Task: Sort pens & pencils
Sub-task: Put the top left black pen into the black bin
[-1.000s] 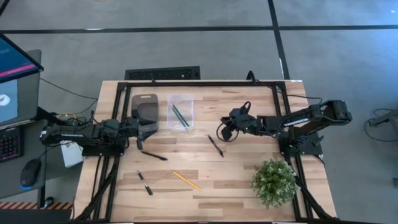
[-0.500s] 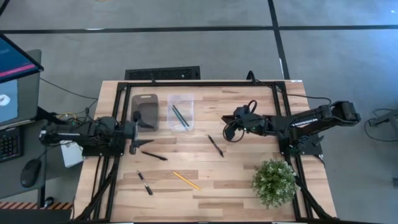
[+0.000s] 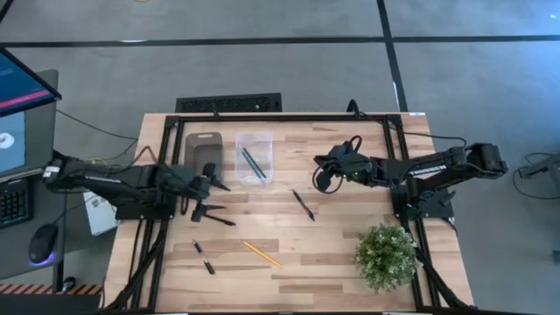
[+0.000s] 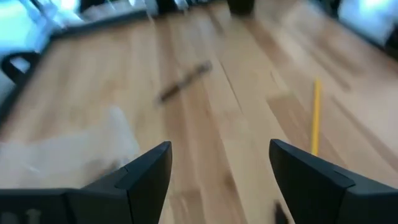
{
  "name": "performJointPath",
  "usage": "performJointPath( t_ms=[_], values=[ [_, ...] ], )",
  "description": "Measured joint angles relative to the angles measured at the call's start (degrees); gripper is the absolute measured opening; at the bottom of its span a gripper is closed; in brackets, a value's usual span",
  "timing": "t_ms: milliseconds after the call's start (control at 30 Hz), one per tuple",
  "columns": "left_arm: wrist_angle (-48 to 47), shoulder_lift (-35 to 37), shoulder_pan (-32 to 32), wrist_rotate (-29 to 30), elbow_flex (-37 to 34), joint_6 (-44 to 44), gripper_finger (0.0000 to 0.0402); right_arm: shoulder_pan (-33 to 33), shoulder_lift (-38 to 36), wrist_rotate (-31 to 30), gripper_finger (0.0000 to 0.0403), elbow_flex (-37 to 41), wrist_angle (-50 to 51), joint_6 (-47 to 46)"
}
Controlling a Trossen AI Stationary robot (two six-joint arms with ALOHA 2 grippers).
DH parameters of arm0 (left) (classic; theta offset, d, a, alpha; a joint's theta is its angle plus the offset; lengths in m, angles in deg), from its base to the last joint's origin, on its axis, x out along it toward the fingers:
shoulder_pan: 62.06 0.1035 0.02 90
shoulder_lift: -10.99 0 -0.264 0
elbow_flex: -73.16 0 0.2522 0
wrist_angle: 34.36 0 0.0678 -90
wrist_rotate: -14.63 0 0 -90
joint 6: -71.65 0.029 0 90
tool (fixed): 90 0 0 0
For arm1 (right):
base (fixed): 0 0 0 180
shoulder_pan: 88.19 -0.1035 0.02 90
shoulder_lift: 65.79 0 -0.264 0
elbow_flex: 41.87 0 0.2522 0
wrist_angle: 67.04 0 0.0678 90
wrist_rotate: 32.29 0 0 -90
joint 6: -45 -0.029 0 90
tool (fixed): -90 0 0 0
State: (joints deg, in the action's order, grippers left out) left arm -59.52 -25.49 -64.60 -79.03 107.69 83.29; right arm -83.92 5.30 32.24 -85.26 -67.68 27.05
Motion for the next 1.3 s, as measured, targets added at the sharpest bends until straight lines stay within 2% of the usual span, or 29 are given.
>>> performJointPath(
  t_ms=[133,267,367,767,1067,1300],
  values=[
    [-7.09,-7.26,-2.34,0.07,4.14,-2.22,0.0261,0.42,0.02,0.08,0.0067,0.00,1.53,0.00],
    [-11.02,-12.44,-4.98,3.77,6.75,-4.38,0.0261,0.36,0.02,0.08,0.0067,-0.02,2.00,0.00],
    [-12.06,-15.67,-6.69,5.91,7.04,-4.43,0.0261,0.38,0.02,0.10,0.0067,-0.02,1.98,0.00],
    [-15.09,-29.20,-11.13,5.50,7.08,-12.05,0.0261,0.38,0.02,0.10,0.0067,-0.02,1.97,0.02],
    [-15.14,-37.63,-11.28,5.47,7.30,-15.36,0.0261,0.38,0.02,0.10,0.0067,-0.04,1.96,0.00],
    [-15.20,-38.75,-11.28,5.51,7.30,-18.92,0.0261,0.40,0.02,0.10,0.0067,-0.04,2.37,0.22]
  ],
)
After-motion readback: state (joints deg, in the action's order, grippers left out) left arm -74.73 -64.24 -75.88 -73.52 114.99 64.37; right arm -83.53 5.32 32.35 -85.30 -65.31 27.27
